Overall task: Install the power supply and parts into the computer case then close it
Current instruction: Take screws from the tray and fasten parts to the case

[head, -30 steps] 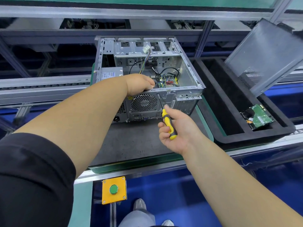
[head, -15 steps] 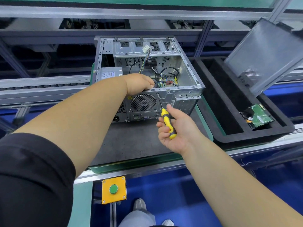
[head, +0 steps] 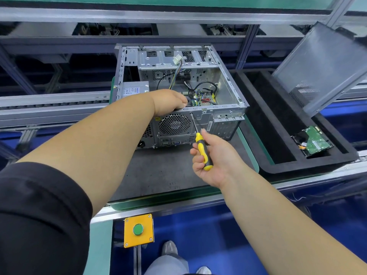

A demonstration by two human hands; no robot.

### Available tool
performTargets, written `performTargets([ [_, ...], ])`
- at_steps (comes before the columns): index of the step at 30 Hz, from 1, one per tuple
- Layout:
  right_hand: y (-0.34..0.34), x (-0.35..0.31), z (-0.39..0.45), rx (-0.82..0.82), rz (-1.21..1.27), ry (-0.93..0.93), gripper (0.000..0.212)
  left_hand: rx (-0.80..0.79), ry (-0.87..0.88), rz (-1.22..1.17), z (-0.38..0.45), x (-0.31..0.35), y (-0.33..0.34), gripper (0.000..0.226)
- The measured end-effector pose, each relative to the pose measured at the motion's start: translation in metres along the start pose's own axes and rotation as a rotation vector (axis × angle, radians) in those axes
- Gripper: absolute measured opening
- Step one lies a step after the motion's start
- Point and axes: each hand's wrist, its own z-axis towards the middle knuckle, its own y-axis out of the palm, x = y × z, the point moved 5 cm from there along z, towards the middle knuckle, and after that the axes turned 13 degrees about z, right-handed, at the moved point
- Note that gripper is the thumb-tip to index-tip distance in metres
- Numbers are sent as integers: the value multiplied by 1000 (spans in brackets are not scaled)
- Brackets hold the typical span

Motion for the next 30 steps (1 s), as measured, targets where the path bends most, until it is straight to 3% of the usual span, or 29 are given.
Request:
performTargets([
  [3, -5, -2, 1, 42, -43, -66, 19, 9, 7, 3, 0, 0, -1, 7],
  [9, -4, -1, 1, 26, -102, -56, 24, -31, 144, 206, -6, 8, -1, 16],
  [14, -2, 0, 1, 37, -85, -43, 28, -28, 107, 164, -6, 7, -1, 24],
  [25, 6, -1, -5, -10, 32, 37, 41, -24, 102, 150, -5, 5, 0, 16],
  [30, 8, 2, -6, -37, 40, 90, 42, 8, -19, -5, -1, -2, 0, 16],
])
